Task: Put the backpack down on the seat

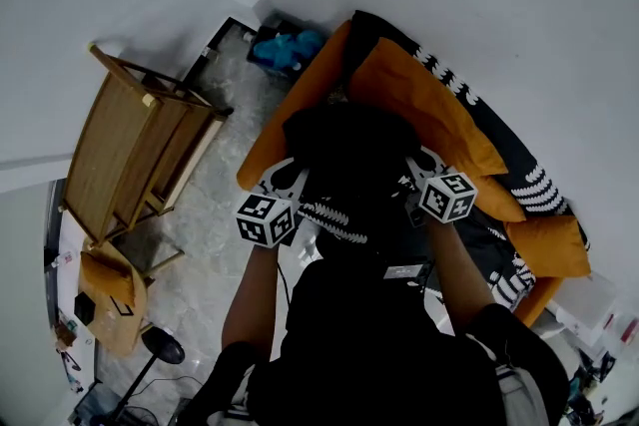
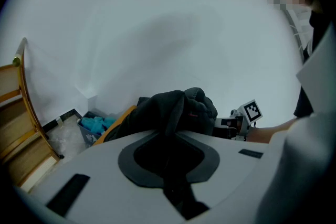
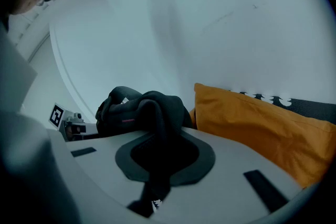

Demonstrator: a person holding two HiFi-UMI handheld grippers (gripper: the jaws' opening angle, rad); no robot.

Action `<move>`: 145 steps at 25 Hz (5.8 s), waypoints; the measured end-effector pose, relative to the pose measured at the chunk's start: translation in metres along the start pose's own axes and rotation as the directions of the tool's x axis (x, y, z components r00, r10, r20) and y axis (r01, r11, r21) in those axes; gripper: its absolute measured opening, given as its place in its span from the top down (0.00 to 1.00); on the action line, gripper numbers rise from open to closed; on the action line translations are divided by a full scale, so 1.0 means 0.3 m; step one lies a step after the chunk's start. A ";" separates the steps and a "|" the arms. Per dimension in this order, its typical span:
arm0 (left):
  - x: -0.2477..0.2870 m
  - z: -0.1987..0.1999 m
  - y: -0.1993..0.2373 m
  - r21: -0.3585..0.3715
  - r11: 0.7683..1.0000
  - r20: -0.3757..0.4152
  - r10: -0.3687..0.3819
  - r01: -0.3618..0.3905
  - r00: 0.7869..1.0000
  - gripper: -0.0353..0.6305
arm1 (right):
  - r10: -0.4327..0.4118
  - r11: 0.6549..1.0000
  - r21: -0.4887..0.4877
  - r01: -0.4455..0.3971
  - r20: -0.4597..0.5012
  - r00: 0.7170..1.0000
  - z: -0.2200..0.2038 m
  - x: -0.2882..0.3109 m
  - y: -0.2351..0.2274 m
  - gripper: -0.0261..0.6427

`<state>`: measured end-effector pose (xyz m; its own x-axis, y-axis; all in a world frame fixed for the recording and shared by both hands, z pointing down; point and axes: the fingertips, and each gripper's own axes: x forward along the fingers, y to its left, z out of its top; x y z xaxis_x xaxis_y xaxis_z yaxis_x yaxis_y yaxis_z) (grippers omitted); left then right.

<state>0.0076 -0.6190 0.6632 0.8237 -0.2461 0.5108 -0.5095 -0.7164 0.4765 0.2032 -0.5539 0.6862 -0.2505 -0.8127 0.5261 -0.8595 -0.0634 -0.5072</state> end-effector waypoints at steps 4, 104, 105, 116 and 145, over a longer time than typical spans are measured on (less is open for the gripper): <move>0.043 0.011 0.016 0.024 0.999 -0.014 0.030 -0.030 0.999 0.88 | -0.016 1.000 -0.001 0.016 -0.001 1.000 0.007 0.031 -0.032 0.89; -1.255 -0.117 -0.604 0.211 0.975 0.546 -0.061 -0.067 0.836 0.92 | -0.054 0.941 -0.260 0.218 0.519 0.853 -0.266 -1.166 0.810 0.92; -1.260 -0.131 -0.623 0.218 0.973 0.548 -0.058 -0.076 0.835 0.92 | -0.053 0.938 -0.267 0.221 0.519 0.853 -0.276 -1.188 0.808 0.91; -1.152 -0.431 -0.922 0.264 0.961 0.473 -0.053 -0.084 0.879 0.92 | -0.006 0.943 -0.280 0.179 0.525 0.851 -0.419 -1.436 0.730 0.91; -1.112 -0.947 -1.438 0.267 0.949 0.409 0.047 -0.168 0.911 0.92 | -0.081 0.958 -0.218 0.183 0.410 0.909 -0.966 -1.933 0.457 0.92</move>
<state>-0.1180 -0.0423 0.4905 0.8286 -0.5248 0.1948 -0.5559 -0.8125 0.1755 0.1015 0.0766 0.5095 0.0241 -0.9706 0.2394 -0.9670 -0.0834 -0.2407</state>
